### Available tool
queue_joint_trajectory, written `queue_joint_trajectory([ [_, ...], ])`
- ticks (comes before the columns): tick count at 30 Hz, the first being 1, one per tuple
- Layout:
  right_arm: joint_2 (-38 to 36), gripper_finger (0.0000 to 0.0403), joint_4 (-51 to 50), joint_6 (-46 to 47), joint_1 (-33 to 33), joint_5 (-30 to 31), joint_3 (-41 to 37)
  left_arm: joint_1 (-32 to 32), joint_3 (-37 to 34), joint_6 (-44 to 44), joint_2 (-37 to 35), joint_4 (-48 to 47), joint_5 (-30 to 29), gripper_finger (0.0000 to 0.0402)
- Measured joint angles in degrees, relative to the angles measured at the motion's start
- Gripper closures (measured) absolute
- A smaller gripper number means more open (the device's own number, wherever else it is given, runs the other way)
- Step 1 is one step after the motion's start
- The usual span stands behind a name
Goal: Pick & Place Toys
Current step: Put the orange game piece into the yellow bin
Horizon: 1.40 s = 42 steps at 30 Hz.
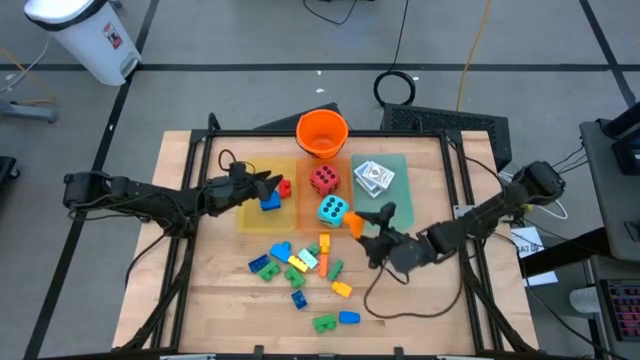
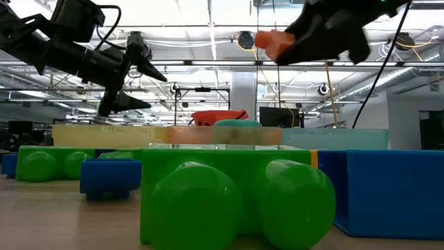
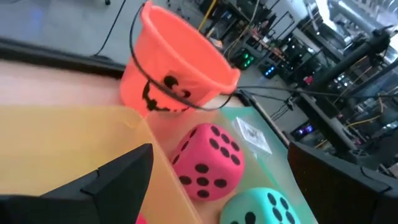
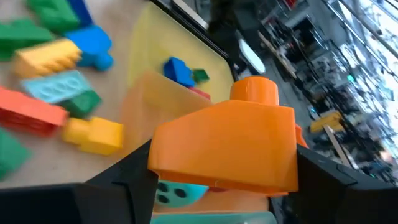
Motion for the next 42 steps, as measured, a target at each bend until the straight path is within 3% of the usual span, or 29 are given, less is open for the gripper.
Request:
queue_joint_trajectory([
  [6,0.01,0.015,1.9,-3.44,-6.58,-7.23,-0.02,-2.71,2.59,1.97,3.57,4.4,8.63,0.0025],
  [12,1.48,0.015,9.63,-10.68,-11.6,-11.88,-0.02,-7.22,14.1,12.84,13.94,4.73,10.3,0.0025],
  [20,2.93,0.015,17.43,-20.85,-13.74,-11.72,-0.07,-8.2,29.76,17.83,25.74,4.71,17.87,0.0025],
  [30,2.97,0.0149,22.04,-24.37,-13.68,-11.75,-0.07,-8.18,36.83,17.13,32.09,2.95,21.15,0.0031],
  [34,2.97,0.0149,22.53,-24.25,-13.68,-11.75,-0.07,-8.16,36.89,16.9,32.54,2.89,20.58,0.0081],
  [41,2.97,0.0129,21.61,-19.21,-13.72,-13.19,-0.07,-7.53,36.94,14.44,32.54,2.63,20.4,0.0259],
  [42,2.97,0.0121,21.75,-16.77,-13.48,-12.96,-0.07,-7.32,36.94,14.55,32.54,2.43,21.06,0.0271],
])
